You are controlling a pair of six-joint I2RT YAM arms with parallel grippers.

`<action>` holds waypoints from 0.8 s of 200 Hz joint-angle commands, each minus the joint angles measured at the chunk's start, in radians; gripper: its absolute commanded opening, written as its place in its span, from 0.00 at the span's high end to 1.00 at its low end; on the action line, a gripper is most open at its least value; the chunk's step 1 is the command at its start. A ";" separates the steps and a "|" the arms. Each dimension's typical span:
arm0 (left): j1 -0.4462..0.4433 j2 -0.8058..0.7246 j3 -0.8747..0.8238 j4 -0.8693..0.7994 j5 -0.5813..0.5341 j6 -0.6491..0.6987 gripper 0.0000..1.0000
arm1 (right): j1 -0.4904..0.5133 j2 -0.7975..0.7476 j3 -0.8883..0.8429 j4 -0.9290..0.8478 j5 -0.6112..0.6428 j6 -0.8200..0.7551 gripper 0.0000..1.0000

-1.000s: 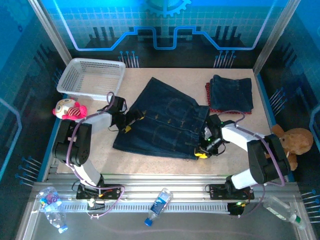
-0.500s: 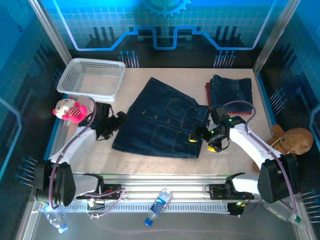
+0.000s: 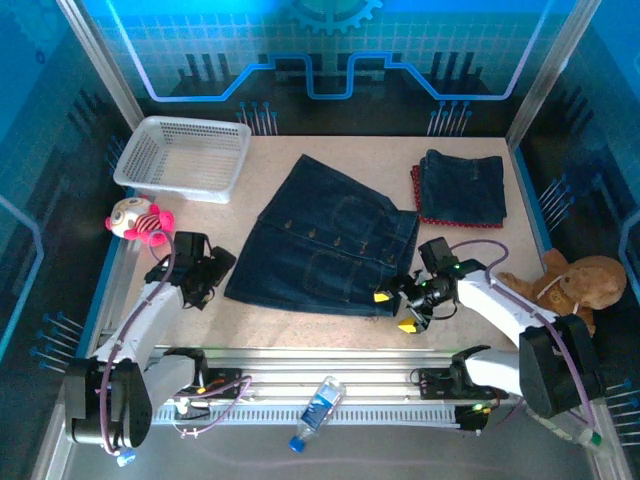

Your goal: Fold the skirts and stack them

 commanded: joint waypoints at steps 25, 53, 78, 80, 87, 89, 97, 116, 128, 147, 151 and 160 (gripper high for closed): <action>0.026 -0.024 -0.003 -0.078 -0.062 -0.109 0.01 | 0.035 -0.053 -0.104 0.152 0.017 0.235 0.27; 0.032 -0.058 -0.032 -0.078 -0.075 -0.159 0.01 | 0.040 -0.061 -0.152 0.246 0.032 0.317 0.30; 0.033 -0.073 -0.054 -0.064 -0.070 -0.176 0.01 | 0.042 -0.066 -0.172 0.268 0.056 0.347 0.34; 0.033 -0.074 -0.055 -0.063 -0.070 -0.175 0.01 | 0.042 -0.066 -0.172 0.268 0.057 0.346 0.34; 0.033 -0.073 -0.058 -0.060 -0.066 -0.178 0.01 | 0.043 -0.064 -0.177 0.278 0.061 0.350 0.35; 0.033 -0.073 -0.058 -0.059 -0.066 -0.178 0.01 | 0.042 -0.064 -0.178 0.281 0.062 0.352 0.35; 0.034 -0.072 -0.062 -0.053 -0.063 -0.177 0.01 | 0.042 -0.061 -0.184 0.295 0.065 0.359 0.36; 0.036 -0.068 -0.064 -0.050 -0.056 -0.176 0.01 | 0.043 -0.055 -0.188 0.315 0.071 0.364 0.38; 0.036 -0.070 -0.065 -0.052 -0.058 -0.176 0.01 | 0.044 -0.055 -0.187 0.322 0.075 0.364 0.40; 0.039 -0.071 -0.066 -0.048 -0.058 -0.175 0.01 | 0.043 -0.060 -0.188 0.328 0.080 0.366 0.43; 0.039 -0.071 -0.067 -0.046 -0.057 -0.173 0.01 | 0.044 -0.061 -0.188 0.328 0.080 0.366 0.43; 0.040 -0.070 -0.069 -0.037 -0.048 -0.169 0.01 | 0.044 -0.064 -0.189 0.329 0.084 0.366 0.45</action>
